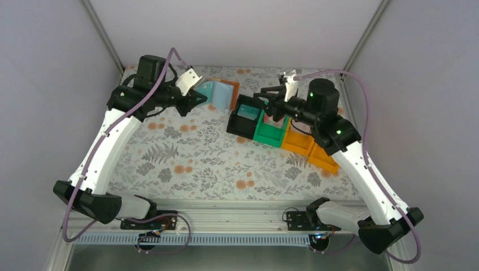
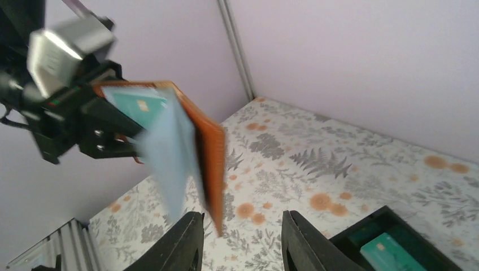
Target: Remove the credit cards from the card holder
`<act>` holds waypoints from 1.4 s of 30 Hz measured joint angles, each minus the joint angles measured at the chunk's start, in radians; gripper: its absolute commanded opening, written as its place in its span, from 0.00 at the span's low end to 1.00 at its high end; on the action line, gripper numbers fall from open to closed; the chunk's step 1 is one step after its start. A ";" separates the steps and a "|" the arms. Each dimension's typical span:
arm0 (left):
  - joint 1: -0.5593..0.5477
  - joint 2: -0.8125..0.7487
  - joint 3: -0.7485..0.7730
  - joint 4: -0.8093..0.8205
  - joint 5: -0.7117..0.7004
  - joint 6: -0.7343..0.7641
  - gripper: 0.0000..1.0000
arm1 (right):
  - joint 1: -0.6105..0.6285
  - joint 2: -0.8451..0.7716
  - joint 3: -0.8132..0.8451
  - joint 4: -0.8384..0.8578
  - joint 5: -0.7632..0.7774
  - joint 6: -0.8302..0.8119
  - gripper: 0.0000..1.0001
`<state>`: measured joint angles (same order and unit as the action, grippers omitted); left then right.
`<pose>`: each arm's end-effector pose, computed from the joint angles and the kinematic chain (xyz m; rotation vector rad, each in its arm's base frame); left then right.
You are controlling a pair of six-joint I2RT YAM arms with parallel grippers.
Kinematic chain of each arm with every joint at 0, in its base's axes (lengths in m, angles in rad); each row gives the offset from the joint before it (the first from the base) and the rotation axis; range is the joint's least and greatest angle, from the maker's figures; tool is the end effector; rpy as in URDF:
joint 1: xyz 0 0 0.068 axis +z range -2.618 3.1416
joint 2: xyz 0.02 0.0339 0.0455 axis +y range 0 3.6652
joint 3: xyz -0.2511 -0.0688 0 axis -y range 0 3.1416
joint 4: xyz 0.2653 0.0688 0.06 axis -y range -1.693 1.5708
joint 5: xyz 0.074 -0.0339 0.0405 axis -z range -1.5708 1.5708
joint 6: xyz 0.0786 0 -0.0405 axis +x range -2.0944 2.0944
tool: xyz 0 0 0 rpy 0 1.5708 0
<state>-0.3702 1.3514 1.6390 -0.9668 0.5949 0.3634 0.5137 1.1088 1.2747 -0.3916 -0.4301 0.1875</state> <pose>0.2740 -0.1536 0.4040 1.0754 1.9124 -0.6690 0.2465 0.1767 0.4087 -0.6135 1.7605 0.8792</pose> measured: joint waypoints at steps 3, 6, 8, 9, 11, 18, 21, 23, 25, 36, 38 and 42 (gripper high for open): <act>0.002 0.006 -0.021 0.019 -0.110 -0.030 0.02 | 0.010 -0.018 0.022 -0.005 0.014 0.002 0.36; -0.001 0.019 -0.022 0.034 -0.148 -0.045 0.02 | 0.090 -0.024 -0.005 0.105 -0.097 0.005 0.33; -0.003 0.025 -0.022 0.038 -0.146 -0.047 0.02 | 0.171 -0.005 -0.041 0.217 -0.201 0.016 0.28; -0.005 0.027 -0.022 0.037 -0.127 -0.046 0.02 | 0.194 0.010 -0.051 0.255 -0.234 0.022 0.27; -0.006 0.027 -0.020 0.034 -0.074 -0.041 0.02 | 0.222 0.065 -0.058 0.321 -0.279 0.041 0.26; -0.006 0.021 0.012 -0.073 0.221 0.069 0.02 | 0.181 0.181 -0.076 0.378 -0.274 0.075 0.26; -0.004 0.018 0.022 -0.102 0.296 0.121 0.02 | 0.158 0.166 -0.076 0.381 -0.293 0.077 0.26; 0.002 0.018 0.023 -0.122 0.337 0.156 0.02 | 0.157 0.153 -0.076 0.380 -0.309 0.077 0.27; 0.004 0.018 0.026 -0.143 0.370 0.189 0.02 | 0.156 0.147 -0.076 0.380 -0.333 0.076 0.25; 0.010 0.018 0.033 -0.202 0.440 0.244 0.02 | 0.158 0.180 -0.042 0.372 -0.446 0.051 0.15; 0.010 0.018 0.033 -0.203 0.444 0.247 0.02 | 0.158 0.182 -0.038 0.371 -0.452 0.050 0.16; 0.012 0.018 0.033 -0.195 0.444 0.238 0.02 | 0.160 0.192 -0.015 0.345 -0.452 0.042 0.17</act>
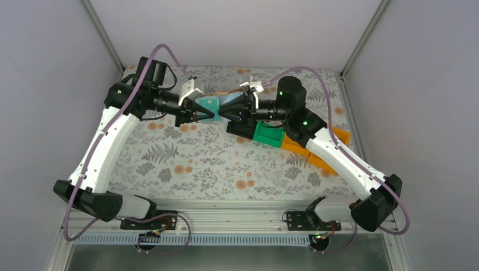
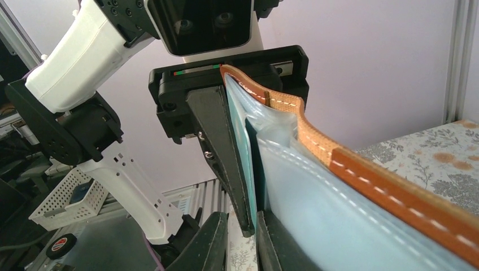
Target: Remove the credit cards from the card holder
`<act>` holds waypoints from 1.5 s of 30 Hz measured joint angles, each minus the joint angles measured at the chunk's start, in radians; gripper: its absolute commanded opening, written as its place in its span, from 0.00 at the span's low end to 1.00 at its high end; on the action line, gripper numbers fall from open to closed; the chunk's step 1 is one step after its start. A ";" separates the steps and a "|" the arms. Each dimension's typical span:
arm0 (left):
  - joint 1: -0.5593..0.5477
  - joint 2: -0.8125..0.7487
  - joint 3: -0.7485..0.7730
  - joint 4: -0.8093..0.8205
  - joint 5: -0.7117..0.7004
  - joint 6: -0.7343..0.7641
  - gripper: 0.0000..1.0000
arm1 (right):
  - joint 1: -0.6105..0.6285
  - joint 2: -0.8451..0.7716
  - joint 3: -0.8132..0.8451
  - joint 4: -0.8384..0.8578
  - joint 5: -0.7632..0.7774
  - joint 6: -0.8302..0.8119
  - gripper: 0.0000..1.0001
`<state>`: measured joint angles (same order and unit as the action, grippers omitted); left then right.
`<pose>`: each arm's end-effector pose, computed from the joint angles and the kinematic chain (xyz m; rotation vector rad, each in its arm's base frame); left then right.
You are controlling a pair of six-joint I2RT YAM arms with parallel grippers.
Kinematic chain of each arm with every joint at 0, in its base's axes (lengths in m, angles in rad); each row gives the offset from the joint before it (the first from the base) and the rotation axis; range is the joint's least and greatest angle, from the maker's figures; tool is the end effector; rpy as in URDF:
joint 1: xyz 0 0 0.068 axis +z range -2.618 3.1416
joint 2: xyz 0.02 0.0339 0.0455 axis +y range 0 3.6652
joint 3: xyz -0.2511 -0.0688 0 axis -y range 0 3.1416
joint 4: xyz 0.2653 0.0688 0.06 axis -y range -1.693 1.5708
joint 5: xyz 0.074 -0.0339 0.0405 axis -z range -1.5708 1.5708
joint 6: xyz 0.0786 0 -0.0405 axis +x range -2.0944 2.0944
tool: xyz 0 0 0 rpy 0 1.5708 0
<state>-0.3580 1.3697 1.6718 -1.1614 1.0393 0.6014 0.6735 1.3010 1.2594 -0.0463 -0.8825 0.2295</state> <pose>0.2381 -0.1614 0.4095 1.3658 1.6577 -1.0983 0.2311 0.2621 0.3936 -1.0772 1.4767 1.3832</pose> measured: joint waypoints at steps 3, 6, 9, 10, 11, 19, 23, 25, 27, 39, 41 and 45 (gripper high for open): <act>0.001 0.000 0.000 0.013 -0.010 -0.021 0.02 | 0.001 0.000 0.005 -0.003 -0.001 -0.016 0.18; -0.004 -0.004 0.000 0.037 -0.028 -0.064 0.02 | 0.003 -0.013 -0.004 0.004 0.014 -0.033 0.20; -0.021 -0.008 0.000 0.062 -0.048 -0.108 0.02 | 0.013 -0.059 -0.062 0.051 0.046 -0.039 0.22; -0.027 -0.008 0.000 0.068 -0.051 -0.121 0.02 | 0.020 -0.077 -0.084 0.068 0.064 -0.040 0.22; -0.031 -0.009 0.000 0.076 -0.057 -0.133 0.02 | 0.028 -0.093 -0.102 0.082 0.072 -0.040 0.23; -0.021 -0.003 0.000 0.127 -0.113 -0.170 0.02 | 0.129 -0.122 -0.146 0.193 0.121 -0.033 0.30; -0.021 -0.003 0.000 0.137 -0.122 -0.170 0.02 | 0.130 -0.122 -0.154 0.209 0.215 0.018 0.33; -0.022 -0.004 0.000 0.143 -0.133 -0.177 0.02 | 0.129 -0.122 -0.154 0.217 0.278 0.080 0.36; -0.025 -0.004 0.000 0.158 -0.170 -0.200 0.02 | 0.129 -0.126 -0.161 0.227 0.356 0.150 0.37; -0.032 0.005 -0.093 0.344 -0.880 -0.273 0.03 | 0.143 -0.180 -0.182 0.017 0.797 0.277 0.38; -0.032 0.020 -0.110 0.357 -0.957 -0.270 0.02 | 0.162 -0.146 -0.182 0.033 0.733 0.237 0.39; -0.030 0.031 -0.107 0.352 -0.853 -0.262 0.02 | 0.198 -0.040 -0.181 0.169 0.478 0.163 0.35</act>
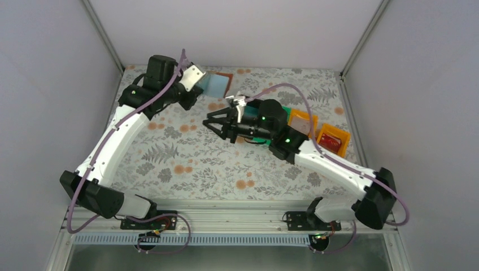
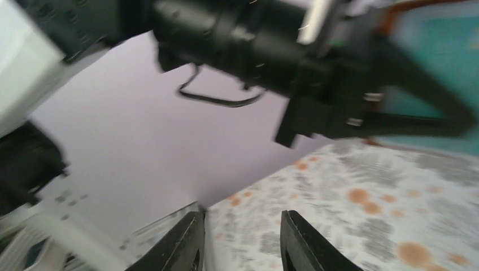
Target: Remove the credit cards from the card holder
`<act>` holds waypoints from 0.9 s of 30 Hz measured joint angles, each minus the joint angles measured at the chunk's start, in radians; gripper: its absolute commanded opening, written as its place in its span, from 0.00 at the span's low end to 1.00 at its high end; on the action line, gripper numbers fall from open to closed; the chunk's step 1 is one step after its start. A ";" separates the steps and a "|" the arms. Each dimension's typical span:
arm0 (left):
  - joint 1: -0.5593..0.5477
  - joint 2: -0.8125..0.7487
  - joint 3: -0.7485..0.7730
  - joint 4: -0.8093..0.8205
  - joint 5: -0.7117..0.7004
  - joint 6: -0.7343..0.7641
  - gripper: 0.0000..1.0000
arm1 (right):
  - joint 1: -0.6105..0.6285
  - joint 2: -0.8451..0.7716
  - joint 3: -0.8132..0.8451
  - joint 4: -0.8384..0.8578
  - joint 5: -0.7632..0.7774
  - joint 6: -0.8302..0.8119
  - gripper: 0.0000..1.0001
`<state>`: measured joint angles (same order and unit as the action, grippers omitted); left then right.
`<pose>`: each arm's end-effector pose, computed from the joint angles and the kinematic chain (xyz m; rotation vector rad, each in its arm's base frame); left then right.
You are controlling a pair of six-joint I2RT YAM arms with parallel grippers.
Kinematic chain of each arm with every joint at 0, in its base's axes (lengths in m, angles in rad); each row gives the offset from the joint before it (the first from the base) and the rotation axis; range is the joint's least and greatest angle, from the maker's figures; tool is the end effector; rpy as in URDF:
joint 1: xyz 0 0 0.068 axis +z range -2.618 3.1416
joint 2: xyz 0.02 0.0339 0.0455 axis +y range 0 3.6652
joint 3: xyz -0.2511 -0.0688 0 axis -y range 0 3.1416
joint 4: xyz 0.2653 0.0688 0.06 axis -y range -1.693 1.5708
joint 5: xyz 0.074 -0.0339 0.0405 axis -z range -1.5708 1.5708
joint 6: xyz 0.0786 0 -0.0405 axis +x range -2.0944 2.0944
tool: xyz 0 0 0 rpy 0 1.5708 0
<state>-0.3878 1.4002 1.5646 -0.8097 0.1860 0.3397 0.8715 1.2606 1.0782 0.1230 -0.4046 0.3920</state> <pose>0.3186 -0.1458 0.3726 0.8826 2.0293 -0.2326 0.2088 0.2963 0.3548 -0.7476 1.6273 1.2694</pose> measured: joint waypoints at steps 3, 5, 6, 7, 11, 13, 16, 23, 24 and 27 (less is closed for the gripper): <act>-0.002 0.000 0.019 -0.030 0.189 0.005 0.02 | 0.011 0.074 0.000 0.136 -0.151 -0.010 0.32; -0.002 -0.001 0.032 -0.052 0.307 0.009 0.03 | 0.005 0.103 -0.002 0.216 -0.202 0.001 0.30; -0.002 -0.002 0.040 -0.064 0.369 0.012 0.02 | 0.002 0.106 -0.008 0.249 -0.213 0.008 0.30; -0.002 -0.004 0.047 -0.079 0.422 0.016 0.02 | -0.006 0.105 -0.021 0.288 -0.224 0.019 0.30; -0.002 -0.022 0.067 -0.129 0.571 0.039 0.02 | -0.056 0.065 -0.101 0.394 -0.237 0.063 0.30; -0.002 -0.032 0.070 -0.146 0.620 0.051 0.02 | -0.083 0.039 -0.131 0.404 -0.239 0.073 0.30; -0.002 -0.037 0.074 -0.173 0.677 0.076 0.02 | -0.106 0.007 -0.141 0.404 -0.240 0.075 0.30; 0.000 -0.037 0.080 -0.242 0.772 0.152 0.02 | -0.165 -0.060 -0.143 0.399 -0.243 0.075 0.30; 0.000 -0.037 0.082 -0.249 0.779 0.163 0.02 | -0.174 -0.066 -0.143 0.399 -0.252 0.075 0.30; 0.001 -0.037 0.090 -0.272 0.795 0.187 0.02 | -0.186 -0.071 -0.141 0.393 -0.282 0.074 0.29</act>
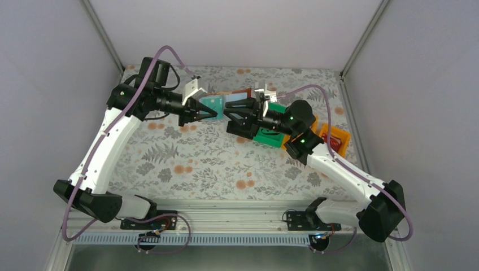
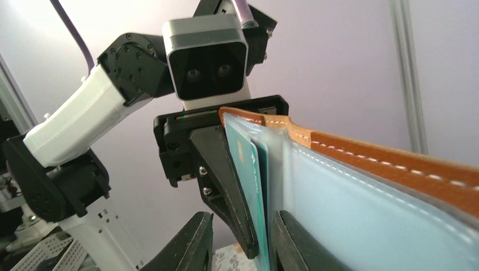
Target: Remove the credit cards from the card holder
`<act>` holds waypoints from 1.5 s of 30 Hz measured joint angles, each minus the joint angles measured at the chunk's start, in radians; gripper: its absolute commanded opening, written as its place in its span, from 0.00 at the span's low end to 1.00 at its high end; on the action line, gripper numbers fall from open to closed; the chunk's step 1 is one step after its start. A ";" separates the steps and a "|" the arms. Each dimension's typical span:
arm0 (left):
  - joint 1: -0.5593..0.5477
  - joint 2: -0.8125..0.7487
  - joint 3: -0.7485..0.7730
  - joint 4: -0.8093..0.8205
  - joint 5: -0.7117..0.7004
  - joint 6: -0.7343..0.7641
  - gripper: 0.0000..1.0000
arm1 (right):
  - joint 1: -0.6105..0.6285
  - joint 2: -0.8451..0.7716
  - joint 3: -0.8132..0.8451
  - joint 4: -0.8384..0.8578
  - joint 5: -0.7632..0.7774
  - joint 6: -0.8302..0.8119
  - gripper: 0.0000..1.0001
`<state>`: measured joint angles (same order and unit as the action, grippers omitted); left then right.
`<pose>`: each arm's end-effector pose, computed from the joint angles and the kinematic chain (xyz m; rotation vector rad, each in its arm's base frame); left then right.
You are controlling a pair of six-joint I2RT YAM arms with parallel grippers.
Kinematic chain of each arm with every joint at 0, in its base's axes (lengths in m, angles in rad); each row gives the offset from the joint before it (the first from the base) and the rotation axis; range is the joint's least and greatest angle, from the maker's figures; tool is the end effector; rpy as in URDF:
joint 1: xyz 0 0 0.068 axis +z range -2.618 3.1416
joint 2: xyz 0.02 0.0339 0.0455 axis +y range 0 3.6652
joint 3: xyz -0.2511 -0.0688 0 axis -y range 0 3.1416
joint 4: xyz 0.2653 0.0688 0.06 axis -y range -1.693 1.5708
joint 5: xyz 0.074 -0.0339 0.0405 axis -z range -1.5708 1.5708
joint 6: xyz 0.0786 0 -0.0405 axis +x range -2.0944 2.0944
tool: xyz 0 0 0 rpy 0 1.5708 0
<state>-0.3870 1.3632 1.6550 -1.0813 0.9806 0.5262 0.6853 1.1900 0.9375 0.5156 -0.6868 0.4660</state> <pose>0.2420 -0.1692 0.4094 1.3386 1.6793 -1.0568 0.2229 0.2466 0.3735 -0.7887 1.2973 1.3901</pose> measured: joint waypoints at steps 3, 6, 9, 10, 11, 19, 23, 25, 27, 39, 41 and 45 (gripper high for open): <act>0.005 0.000 0.004 -0.015 0.008 0.016 0.02 | -0.002 0.011 0.024 -0.040 -0.034 -0.011 0.29; 0.006 0.000 0.004 -0.017 0.013 0.022 0.03 | -0.002 0.032 0.064 -0.090 -0.066 -0.034 0.30; 0.012 0.000 0.004 -0.018 0.012 0.024 0.02 | -0.001 0.058 0.104 -0.134 -0.086 -0.060 0.30; 0.016 0.000 0.004 -0.018 0.012 0.025 0.02 | -0.001 0.063 0.111 -0.143 -0.089 -0.066 0.31; 0.019 0.000 0.004 -0.021 0.011 0.028 0.02 | -0.001 0.068 0.117 -0.148 -0.091 -0.071 0.31; 0.023 0.001 0.004 -0.046 0.020 0.051 0.02 | 0.005 0.079 0.133 -0.172 -0.131 -0.102 0.34; 0.036 0.000 0.004 -0.069 0.046 0.066 0.02 | 0.014 0.093 0.171 -0.224 -0.167 -0.164 0.22; 0.038 -0.002 0.004 -0.088 0.063 0.072 0.02 | 0.021 0.093 0.185 -0.258 -0.169 -0.200 0.17; 0.038 -0.006 0.005 -0.104 0.075 0.077 0.02 | 0.024 0.087 0.188 -0.272 -0.167 -0.225 0.15; 0.035 -0.018 -0.007 -0.083 0.066 0.061 0.02 | 0.058 0.053 0.198 -0.351 -0.097 -0.343 0.27; 0.031 -0.025 -0.020 -0.066 0.063 0.057 0.02 | 0.064 0.042 0.198 -0.373 -0.081 -0.369 0.28; 0.018 -0.029 -0.027 -0.050 0.071 0.061 0.02 | 0.074 0.014 0.198 -0.403 -0.054 -0.409 0.28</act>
<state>-0.3695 1.3346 1.6283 -1.1313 1.0519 0.5869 0.7593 1.2037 1.1358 0.1123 -0.7410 0.0566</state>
